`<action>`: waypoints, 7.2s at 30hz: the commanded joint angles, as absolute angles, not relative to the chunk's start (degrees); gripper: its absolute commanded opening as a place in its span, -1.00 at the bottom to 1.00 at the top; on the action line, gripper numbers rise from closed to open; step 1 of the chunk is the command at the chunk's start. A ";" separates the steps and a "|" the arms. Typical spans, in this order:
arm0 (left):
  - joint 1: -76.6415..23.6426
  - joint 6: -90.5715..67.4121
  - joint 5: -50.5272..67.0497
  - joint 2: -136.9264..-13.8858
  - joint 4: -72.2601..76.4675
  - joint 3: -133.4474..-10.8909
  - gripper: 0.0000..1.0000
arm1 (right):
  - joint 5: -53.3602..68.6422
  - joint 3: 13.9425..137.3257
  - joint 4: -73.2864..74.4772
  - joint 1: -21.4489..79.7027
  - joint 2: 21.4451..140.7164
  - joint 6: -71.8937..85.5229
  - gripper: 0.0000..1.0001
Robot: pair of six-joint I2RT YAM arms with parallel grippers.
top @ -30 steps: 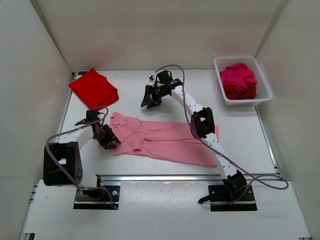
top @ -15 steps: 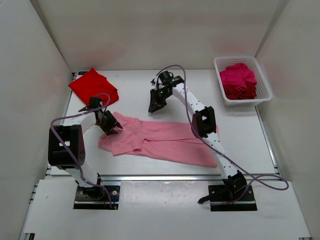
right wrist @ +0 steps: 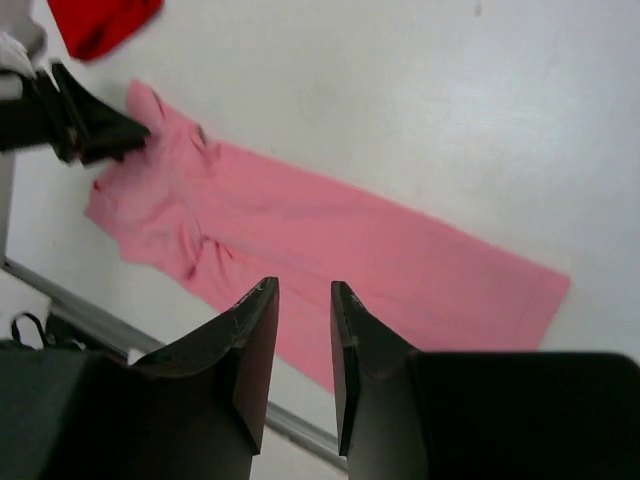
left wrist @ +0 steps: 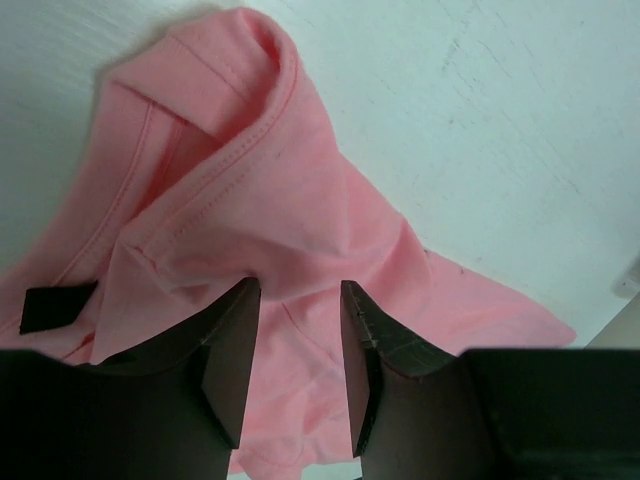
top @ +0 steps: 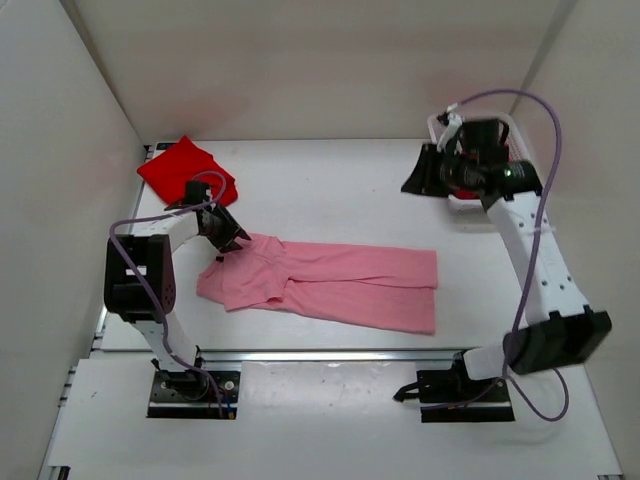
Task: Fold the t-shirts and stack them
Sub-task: Fold the 1/3-folded T-shirt at the center of the board, then rotate the rectangle-folded T-shirt at the center of the board, then pick up the rectangle-folded T-shirt from the center of the board.
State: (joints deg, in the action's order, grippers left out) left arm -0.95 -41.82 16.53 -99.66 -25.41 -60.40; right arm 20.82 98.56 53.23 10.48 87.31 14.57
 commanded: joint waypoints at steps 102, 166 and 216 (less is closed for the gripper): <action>-3.51 -38.07 12.66 -88.50 -33.66 -80.40 -0.71 | 32.94 122.95 25.77 36.83 141.23 19.51 0.01; -46.58 -63.71 19.52 -97.03 -7.47 -45.53 0.18 | 14.62 74.57 43.00 10.47 67.08 24.69 0.05; -37.70 -56.69 23.74 -76.55 -22.07 -25.57 -0.09 | 28.65 10.72 21.44 17.23 41.66 51.33 -0.20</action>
